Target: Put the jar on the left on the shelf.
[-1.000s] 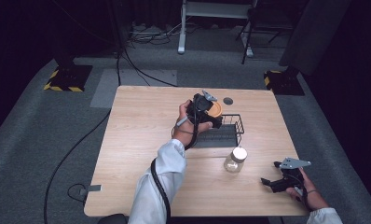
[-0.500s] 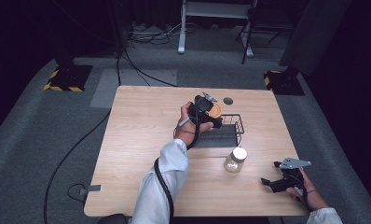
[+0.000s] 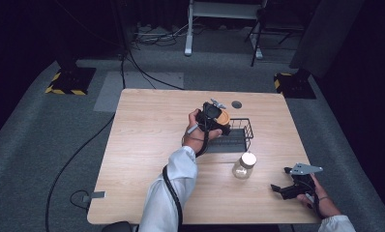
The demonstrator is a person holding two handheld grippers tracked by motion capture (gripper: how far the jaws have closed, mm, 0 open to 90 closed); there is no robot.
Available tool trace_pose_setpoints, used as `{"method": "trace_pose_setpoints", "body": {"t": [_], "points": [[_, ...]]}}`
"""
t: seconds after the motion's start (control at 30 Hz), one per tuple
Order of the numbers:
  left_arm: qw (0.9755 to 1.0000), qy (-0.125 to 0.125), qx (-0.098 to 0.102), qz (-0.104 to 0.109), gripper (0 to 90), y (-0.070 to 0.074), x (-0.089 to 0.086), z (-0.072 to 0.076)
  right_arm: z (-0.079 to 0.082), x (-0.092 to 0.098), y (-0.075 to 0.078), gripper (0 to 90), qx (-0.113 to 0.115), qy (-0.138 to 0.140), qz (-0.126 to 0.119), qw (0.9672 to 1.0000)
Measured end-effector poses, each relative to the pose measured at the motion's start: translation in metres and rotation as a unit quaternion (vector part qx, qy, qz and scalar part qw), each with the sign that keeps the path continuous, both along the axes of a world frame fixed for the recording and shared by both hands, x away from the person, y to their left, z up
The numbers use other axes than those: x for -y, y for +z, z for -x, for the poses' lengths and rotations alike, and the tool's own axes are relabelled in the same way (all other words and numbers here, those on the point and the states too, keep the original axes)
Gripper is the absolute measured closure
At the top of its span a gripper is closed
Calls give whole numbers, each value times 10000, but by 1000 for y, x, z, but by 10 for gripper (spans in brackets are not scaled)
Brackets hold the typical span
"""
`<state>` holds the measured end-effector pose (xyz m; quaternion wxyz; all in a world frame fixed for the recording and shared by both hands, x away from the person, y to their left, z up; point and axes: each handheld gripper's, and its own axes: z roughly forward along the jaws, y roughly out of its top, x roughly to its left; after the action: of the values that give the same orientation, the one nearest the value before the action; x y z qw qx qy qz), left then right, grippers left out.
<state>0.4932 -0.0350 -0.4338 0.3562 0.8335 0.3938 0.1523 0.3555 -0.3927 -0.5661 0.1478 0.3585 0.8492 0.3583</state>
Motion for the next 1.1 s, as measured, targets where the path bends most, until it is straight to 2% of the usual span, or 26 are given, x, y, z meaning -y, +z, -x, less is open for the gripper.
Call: {"method": "trace_pose_setpoints", "body": {"t": [0.73, 1.1], "points": [[9992, 212, -267, -202, 90, -28, -1, -5, 0, 0, 0, 1, 0, 0, -3, 10000], [9991, 239, -288, -207, 89, -31, -2, -4, 0, 0, 0, 1, 0, -1, -1, 10000]]}}
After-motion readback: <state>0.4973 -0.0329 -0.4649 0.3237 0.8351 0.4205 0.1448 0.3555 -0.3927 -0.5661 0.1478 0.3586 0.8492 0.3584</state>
